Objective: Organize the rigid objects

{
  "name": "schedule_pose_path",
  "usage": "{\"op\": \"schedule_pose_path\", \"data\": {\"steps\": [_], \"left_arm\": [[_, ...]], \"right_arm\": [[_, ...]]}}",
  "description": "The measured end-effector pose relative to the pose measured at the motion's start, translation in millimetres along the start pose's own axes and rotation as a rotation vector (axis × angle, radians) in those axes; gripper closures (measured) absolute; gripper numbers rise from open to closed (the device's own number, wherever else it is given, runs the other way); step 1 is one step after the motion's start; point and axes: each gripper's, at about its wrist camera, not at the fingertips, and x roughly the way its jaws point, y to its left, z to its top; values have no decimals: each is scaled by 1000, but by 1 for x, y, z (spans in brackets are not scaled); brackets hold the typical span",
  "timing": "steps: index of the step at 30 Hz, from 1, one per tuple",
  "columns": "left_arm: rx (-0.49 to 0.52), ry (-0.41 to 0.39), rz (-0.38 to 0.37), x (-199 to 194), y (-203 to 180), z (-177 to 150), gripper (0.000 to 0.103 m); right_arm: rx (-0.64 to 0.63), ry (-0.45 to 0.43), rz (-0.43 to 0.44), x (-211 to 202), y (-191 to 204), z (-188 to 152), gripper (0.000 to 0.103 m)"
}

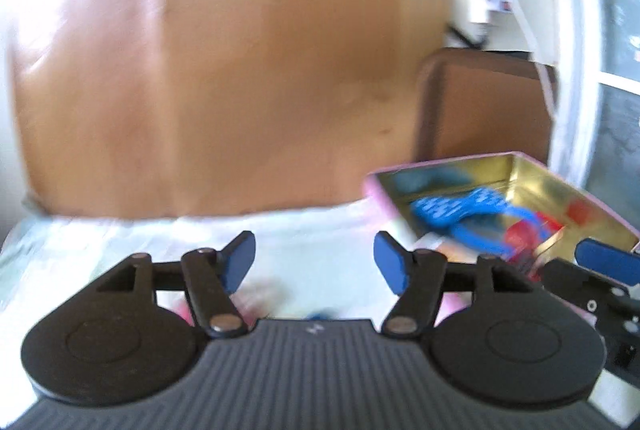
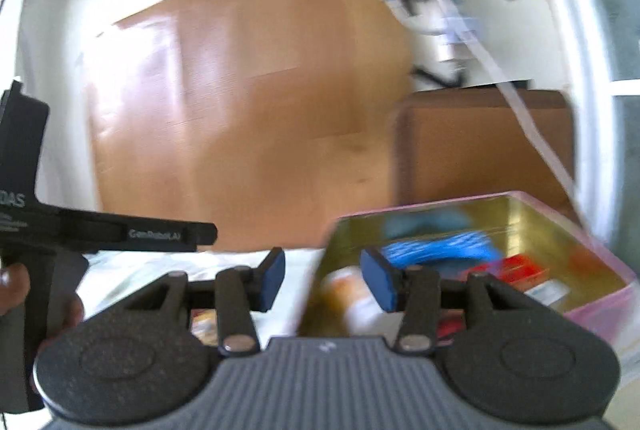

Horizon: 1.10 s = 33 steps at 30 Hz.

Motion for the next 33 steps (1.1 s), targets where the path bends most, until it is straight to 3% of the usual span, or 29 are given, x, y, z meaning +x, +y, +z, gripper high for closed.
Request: {"op": "schedule_pose_path", "data": {"steps": [4, 9, 15, 19, 25, 28, 30, 33], "left_arm": [[-105, 54, 71, -12, 55, -36, 34], [-162, 90, 163, -15, 100, -72, 34], [-211, 125, 224, -9, 131, -96, 34], [-249, 162, 209, -5, 143, -111, 34], [-265, 160, 185, -2, 144, -111, 34], [-277, 156, 183, -4, 144, -113, 34], [-287, 157, 180, -3, 146, -114, 34], [-287, 155, 175, -2, 147, -113, 34]], "right_arm": [[-52, 89, 92, 10, 51, -24, 56], [-98, 249, 161, 44, 93, -45, 54], [-130, 341, 112, 80, 116, -57, 48], [-136, 351, 77, 89, 122, -62, 45], [-191, 320, -6, 109, 124, -59, 24], [-209, 331, -39, 124, 122, -59, 22], [-196, 380, -27, 137, 117, -58, 9], [-187, 458, -1, 153, 115, -59, 9]]}}
